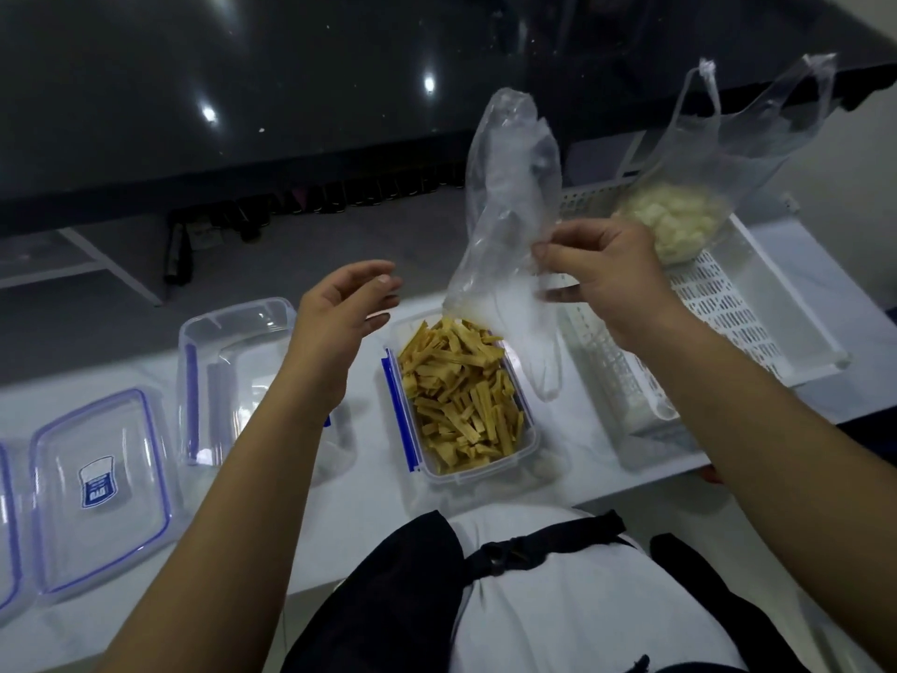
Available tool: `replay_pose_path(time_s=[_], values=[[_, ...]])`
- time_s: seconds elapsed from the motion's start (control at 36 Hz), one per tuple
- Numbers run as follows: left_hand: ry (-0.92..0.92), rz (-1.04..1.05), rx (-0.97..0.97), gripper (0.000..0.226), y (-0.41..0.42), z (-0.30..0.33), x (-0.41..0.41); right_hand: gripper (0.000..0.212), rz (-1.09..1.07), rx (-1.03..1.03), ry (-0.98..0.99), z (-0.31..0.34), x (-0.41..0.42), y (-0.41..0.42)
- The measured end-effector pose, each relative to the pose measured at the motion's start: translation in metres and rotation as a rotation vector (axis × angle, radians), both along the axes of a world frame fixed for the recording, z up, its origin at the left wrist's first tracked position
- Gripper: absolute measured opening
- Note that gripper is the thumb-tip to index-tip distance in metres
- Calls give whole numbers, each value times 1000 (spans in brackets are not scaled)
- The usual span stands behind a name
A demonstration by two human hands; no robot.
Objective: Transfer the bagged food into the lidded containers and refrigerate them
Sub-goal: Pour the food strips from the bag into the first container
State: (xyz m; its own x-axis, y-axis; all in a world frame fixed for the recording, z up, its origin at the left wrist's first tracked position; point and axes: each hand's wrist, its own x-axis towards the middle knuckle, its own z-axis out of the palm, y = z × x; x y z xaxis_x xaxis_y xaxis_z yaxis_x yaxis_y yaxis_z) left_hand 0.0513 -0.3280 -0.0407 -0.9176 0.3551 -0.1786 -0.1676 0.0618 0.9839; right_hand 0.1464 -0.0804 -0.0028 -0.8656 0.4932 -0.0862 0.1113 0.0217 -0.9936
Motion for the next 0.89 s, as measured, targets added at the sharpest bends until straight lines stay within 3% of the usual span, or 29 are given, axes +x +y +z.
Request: replay_pose_path(time_s=[0.11, 0.25, 0.36, 0.44, 0.58, 0.67, 0.78, 0.89], values=[[-2, -14, 8, 18, 8, -2, 5, 9, -92, -72, 16, 0, 10, 8], [-23, -65, 20, 20, 24, -5, 17, 7, -25, 158, -117, -6, 32, 28], [-39, -103, 41, 22, 43, -3, 29, 8, -176, 223, -37, 9, 51, 58], [-37, -130, 44, 22, 59, 1, 38, 10, -263, 444, 13, 25, 67, 86], [71, -178, -30, 24, 79, 2, 45, 17, -265, 1041, 20, 47, 97, 126], [135, -175, -96, 25, 82, -2, 46, 17, -209, 1245, -78, 43, 109, 146], [236, -128, -212, 24, 78, -6, 45, 15, -139, 1341, -225, 8, 121, 165], [306, -74, -427, 31, 63, -12, 49, 21, 168, 1176, -640, -53, 134, 167]])
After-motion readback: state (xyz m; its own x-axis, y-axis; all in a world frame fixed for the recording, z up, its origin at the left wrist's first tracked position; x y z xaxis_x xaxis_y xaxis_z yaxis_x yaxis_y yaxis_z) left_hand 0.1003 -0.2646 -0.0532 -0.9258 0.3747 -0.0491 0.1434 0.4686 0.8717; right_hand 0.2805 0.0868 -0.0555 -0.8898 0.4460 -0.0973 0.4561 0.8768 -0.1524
